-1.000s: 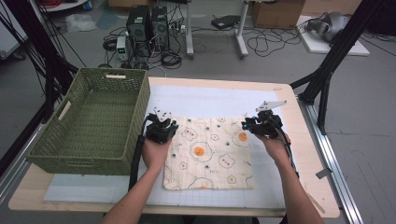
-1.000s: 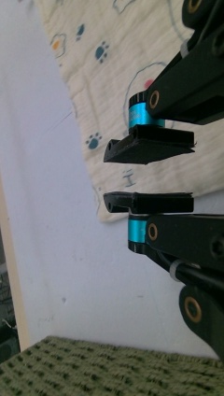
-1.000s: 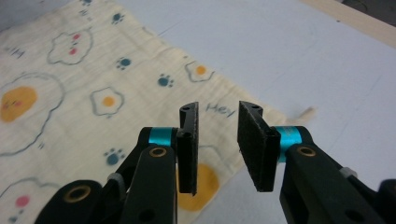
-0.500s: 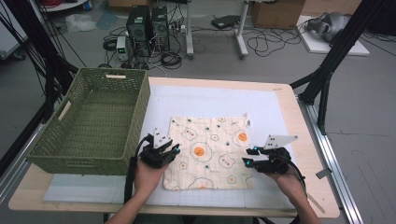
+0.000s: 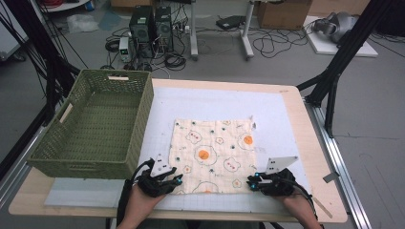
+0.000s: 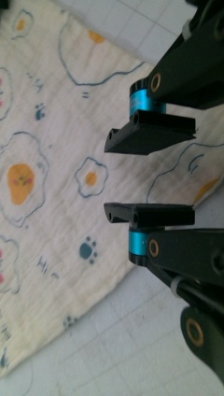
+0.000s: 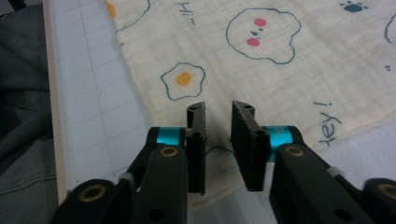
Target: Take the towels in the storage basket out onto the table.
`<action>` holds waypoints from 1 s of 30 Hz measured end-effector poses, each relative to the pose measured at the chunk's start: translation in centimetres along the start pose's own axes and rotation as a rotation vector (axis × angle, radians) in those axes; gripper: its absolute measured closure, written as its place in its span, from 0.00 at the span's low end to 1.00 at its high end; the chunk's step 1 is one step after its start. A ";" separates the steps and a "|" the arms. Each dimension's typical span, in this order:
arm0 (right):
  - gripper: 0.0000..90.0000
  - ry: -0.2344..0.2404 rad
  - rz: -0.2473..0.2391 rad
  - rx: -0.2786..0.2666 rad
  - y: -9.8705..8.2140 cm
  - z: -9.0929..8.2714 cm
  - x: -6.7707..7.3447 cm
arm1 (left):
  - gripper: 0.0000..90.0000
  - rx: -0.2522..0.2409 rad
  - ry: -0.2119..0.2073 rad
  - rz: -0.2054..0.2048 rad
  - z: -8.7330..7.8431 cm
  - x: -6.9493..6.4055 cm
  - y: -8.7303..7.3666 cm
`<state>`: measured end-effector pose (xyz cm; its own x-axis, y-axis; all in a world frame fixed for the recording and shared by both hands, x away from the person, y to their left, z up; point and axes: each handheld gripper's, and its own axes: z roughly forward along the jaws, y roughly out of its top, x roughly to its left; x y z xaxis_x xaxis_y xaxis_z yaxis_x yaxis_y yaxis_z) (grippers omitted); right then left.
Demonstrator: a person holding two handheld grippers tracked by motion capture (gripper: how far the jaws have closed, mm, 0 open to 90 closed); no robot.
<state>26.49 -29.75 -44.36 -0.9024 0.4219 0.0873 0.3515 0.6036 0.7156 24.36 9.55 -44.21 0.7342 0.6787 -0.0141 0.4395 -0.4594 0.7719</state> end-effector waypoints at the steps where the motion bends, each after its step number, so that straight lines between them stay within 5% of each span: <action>1: 0.95 0.010 0.001 0.000 0.0 0.0 0.1 | 0.77 0.022 -0.020 0.008 0.1 0.0 -0.1; 6: 0.99 0.016 -0.017 0.017 0.2 0.0 0.5 | 0.98 0.022 -0.049 0.011 0.0 0.5 -0.3; 16: 0.98 0.070 -0.017 0.013 -0.1 -0.4 1.5 | 0.99 -0.031 -0.029 -0.002 -1.4 0.3 -0.7; 24: 0.71 0.079 0.052 -0.151 0.1 -1.4 0.7 | 0.72 -0.174 -0.044 -0.010 -2.0 0.8 -0.1; 30: 0.55 0.048 0.089 -0.190 0.3 -1.4 -0.4 | 0.63 -0.198 -0.060 -0.015 -1.9 1.4 0.1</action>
<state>26.57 -30.68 -43.16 -0.8826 0.4318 0.1857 0.3808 0.4253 0.8210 24.45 11.57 -42.98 0.7602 0.6469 -0.0597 0.3445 -0.3236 0.8812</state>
